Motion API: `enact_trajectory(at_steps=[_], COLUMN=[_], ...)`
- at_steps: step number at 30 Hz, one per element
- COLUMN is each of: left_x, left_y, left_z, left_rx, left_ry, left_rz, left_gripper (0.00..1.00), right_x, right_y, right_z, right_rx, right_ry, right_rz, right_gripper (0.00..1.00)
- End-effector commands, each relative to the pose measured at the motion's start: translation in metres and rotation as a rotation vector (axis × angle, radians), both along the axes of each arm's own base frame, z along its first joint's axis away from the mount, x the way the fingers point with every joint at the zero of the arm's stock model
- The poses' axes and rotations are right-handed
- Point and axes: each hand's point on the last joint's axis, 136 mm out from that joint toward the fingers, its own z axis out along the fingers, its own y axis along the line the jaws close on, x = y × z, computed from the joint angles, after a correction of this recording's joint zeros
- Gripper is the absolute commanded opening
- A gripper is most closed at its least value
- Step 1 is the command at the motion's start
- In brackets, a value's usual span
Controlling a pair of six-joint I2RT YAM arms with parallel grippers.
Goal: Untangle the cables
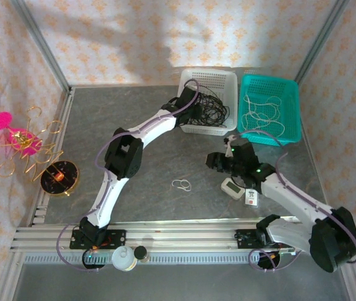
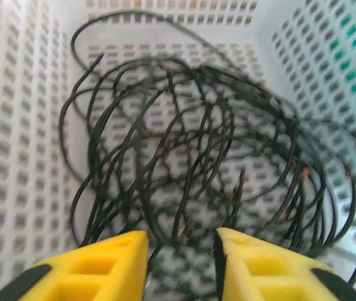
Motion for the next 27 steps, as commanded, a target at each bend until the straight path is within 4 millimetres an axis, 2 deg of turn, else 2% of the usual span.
enact_trajectory(at_steps=[1, 4, 5, 9, 11, 13, 16, 19, 20, 23, 27], left_x=[-0.022, -0.062, -0.078, -0.144, -0.184, -0.223, -0.265, -0.294, -0.302, -0.324, -0.332], left_y=[0.017, 0.039, 0.047, 0.083, 0.089, 0.093, 0.099, 0.098, 0.095, 0.084, 0.074], left_z=[0.081, 0.097, 0.101, 0.086, 0.059, 0.034, 0.005, -0.023, -0.030, -0.046, -0.057], left_rx=[-0.047, -0.041, -0.039, -0.045, -0.061, -0.066, -0.063, -0.101, -0.109, -0.096, -0.048], left_ry=[-0.128, -0.145, -0.149, -0.110, -0.064, -0.015, 0.066, 0.161, 0.185, 0.226, 0.251], left_rz=[0.034, 0.033, 0.035, 0.049, 0.003, -0.055, -0.092, -0.090, -0.105, -0.160, -0.213], left_gripper=[0.43, 0.50, 0.52, 0.63, 0.68, 0.68, 0.58, 0.47, 0.47, 0.48, 0.51], right_x=[0.000, -0.008, -0.009, -0.006, -0.002, 0.001, 0.006, 0.009, 0.010, 0.011, 0.009], right_y=[0.014, 0.028, 0.029, 0.023, 0.019, 0.017, 0.013, 0.012, 0.012, 0.014, 0.017], right_z=[-0.008, -0.011, -0.021, -0.029, -0.027, -0.022, -0.017, -0.006, -0.006, -0.005, -0.007], right_rx=[-0.062, -0.069, -0.086, -0.121, -0.135, -0.136, -0.128, -0.097, -0.094, -0.079, -0.063], right_ry=[-0.033, -0.056, -0.035, -0.031, -0.042, -0.062, -0.081, -0.107, -0.106, -0.101, -0.090], right_rz=[0.068, 0.150, 0.158, 0.134, 0.111, 0.089, 0.051, 0.034, 0.032, 0.030, 0.042], right_gripper=[0.46, 0.48, 0.48, 0.48, 0.47, 0.48, 0.49, 0.50, 0.50, 0.50, 0.50])
